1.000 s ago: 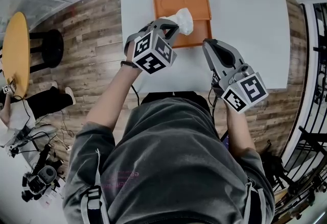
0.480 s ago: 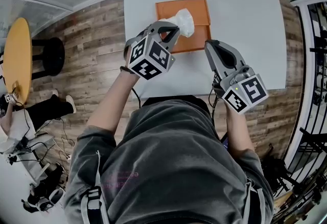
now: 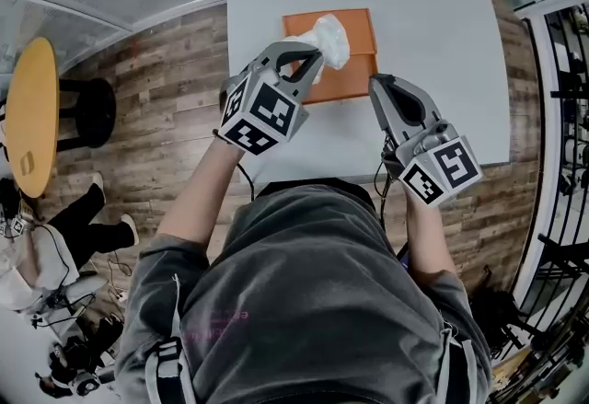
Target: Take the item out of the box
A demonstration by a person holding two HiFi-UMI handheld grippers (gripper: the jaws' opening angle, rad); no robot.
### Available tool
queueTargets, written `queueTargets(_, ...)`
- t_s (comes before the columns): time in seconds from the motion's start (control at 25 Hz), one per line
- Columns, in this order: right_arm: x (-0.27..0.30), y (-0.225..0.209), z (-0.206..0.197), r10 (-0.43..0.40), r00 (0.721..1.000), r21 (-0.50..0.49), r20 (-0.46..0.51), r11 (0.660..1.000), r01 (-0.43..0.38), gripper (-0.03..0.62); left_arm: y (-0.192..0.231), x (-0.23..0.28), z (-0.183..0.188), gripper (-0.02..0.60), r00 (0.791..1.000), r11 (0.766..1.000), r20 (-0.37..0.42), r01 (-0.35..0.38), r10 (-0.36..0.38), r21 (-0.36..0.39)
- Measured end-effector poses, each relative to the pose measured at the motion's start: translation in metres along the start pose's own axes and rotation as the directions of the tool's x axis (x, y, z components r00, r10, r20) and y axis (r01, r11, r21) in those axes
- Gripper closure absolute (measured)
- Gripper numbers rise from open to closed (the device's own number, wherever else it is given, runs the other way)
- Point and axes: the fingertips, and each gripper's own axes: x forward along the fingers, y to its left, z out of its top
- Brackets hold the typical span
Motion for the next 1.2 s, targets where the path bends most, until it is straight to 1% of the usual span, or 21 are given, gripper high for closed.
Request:
queueTargets(0.2, 0.0, 0.009, 0.008, 0.002, 1.0, -0.023, 0.01, 1.0, -0.002, 0.592, 0.005, -0.016, 0.01, 0.566, 0.998, 1.0, 0.052, -0.027, 0.028, -0.004)
queueTargets(0.4, 0.0, 0.017, 0.018, 0.004, 1.0, -0.054, 0.017, 0.999, -0.003, 0.592, 0.011, -0.032, 0.023, 0.566, 0.992, 0.998, 0.113, -0.052, 0.055, -0.026)
queueTargets(0.64, 0.0, 0.023, 0.025, 0.002, 1.0, -0.083, 0.023, 0.997, 0.0, 0.592, 0.017, -0.047, 0.036, 0.566, 0.981, 0.997, 0.182, -0.053, 0.062, -0.053)
queueTargets(0.96, 0.0, 0.023, 0.027, 0.003, 1.0, -0.1, 0.021, 0.995, -0.001, 0.592, 0.02, -0.053, 0.042, 0.566, 0.972, 0.995, 0.221, -0.06, 0.075, -0.074)
queueTargets(1.2, 0.0, 0.024, 0.025, 0.009, 1.0, -0.109, 0.011, 0.994, -0.008, 0.592, 0.02, -0.057, 0.045, 0.566, 0.959, 0.991, 0.271, -0.057, 0.088, -0.122)
